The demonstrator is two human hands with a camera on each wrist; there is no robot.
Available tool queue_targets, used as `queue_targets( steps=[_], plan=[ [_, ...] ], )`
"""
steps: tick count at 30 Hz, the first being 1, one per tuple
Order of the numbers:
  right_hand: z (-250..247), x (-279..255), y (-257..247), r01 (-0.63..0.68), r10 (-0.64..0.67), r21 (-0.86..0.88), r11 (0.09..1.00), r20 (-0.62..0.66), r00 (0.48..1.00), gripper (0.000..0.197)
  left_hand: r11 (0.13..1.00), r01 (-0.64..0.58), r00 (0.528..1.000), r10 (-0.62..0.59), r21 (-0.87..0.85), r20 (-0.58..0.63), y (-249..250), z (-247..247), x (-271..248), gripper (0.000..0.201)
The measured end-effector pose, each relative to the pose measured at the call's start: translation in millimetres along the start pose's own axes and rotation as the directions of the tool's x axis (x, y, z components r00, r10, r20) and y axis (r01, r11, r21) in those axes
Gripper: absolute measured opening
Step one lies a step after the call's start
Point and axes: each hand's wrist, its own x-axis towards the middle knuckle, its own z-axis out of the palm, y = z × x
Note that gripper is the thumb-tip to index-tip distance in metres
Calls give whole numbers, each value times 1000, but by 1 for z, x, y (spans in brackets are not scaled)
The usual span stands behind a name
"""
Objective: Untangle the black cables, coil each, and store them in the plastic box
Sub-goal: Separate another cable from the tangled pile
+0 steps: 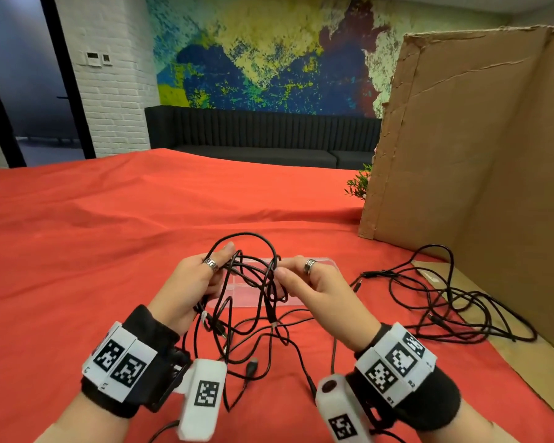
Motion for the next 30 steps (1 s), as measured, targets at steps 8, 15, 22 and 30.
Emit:
queue_targets(
  steps=[8,15,22,30],
  plan=[
    [-16,3,-11,-235,221,325,916,78,972,7,994,21,992,-6,-112,129,3,1,-2,37],
    [-51,6,-18,-185,205,405,895,-5,979,18,976,-141,922,69,165,382,3,-26,4,26],
    [-68,5,-13,-7,122,338,941,-320,940,23,658,-344,933,163,670,320,-1,-36,12,38],
    [-133,-2,3,24,-321,-435,900,-624,713,16,586,-147,985,159,797,65,-7,-54,22,41]
  ],
)
